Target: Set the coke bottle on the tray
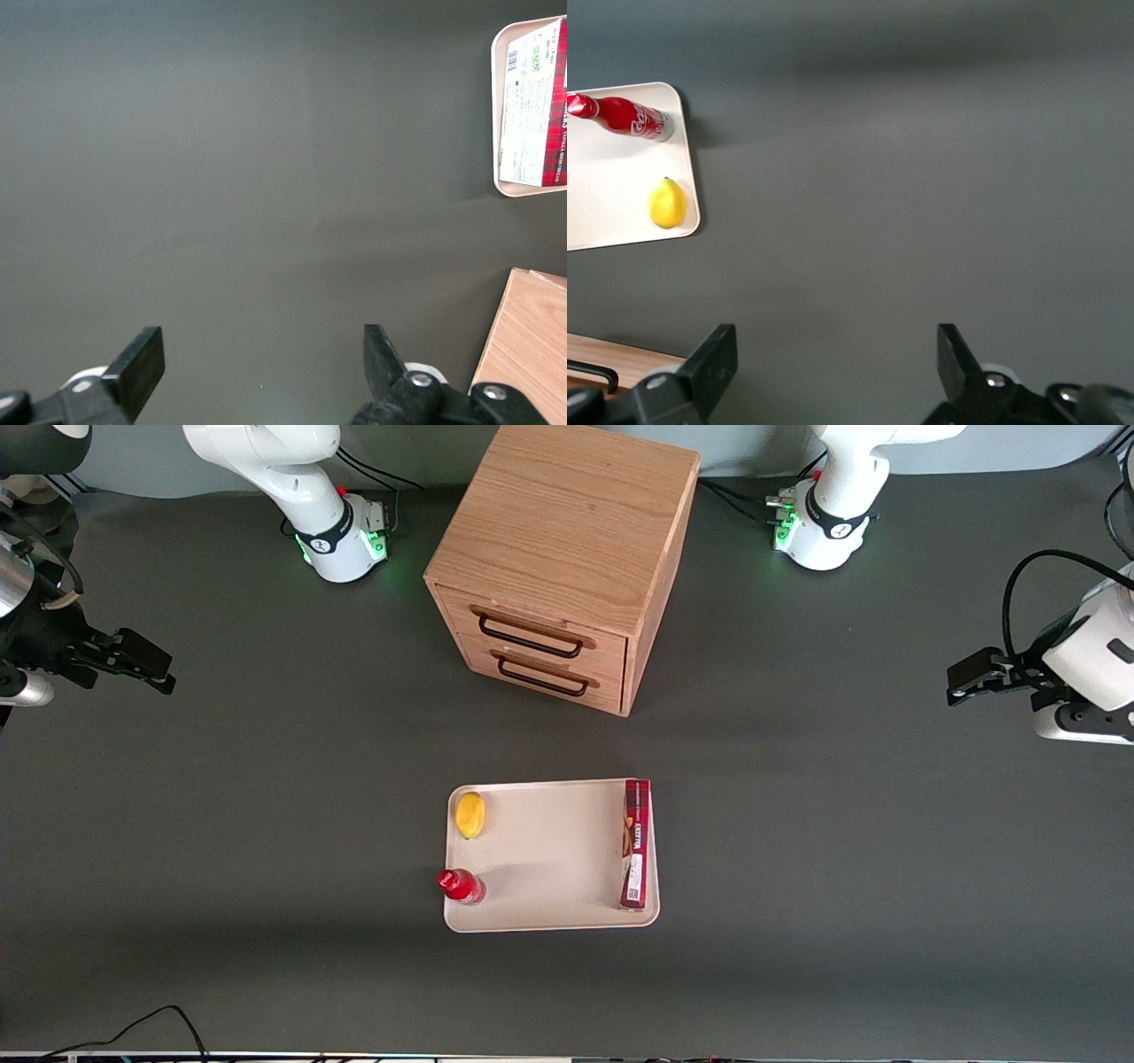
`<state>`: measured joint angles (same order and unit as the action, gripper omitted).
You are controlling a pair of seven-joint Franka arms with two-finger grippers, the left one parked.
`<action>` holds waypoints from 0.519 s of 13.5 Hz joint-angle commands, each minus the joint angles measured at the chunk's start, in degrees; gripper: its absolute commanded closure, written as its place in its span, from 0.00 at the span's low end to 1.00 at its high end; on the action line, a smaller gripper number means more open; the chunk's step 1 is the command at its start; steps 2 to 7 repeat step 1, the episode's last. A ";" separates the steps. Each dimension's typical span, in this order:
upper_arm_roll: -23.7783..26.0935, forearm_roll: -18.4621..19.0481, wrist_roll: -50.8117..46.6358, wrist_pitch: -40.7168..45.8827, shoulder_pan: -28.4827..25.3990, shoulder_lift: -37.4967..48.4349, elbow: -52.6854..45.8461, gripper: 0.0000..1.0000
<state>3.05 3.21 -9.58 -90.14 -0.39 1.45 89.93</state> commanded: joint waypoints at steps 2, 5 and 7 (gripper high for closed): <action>-1.47 -1.45 1.32 -0.74 -1.19 1.45 1.57 0.00; -1.47 -1.45 1.32 -0.74 -1.19 1.45 1.57 0.00; -1.47 -1.45 1.32 -0.74 -1.19 1.45 1.57 0.00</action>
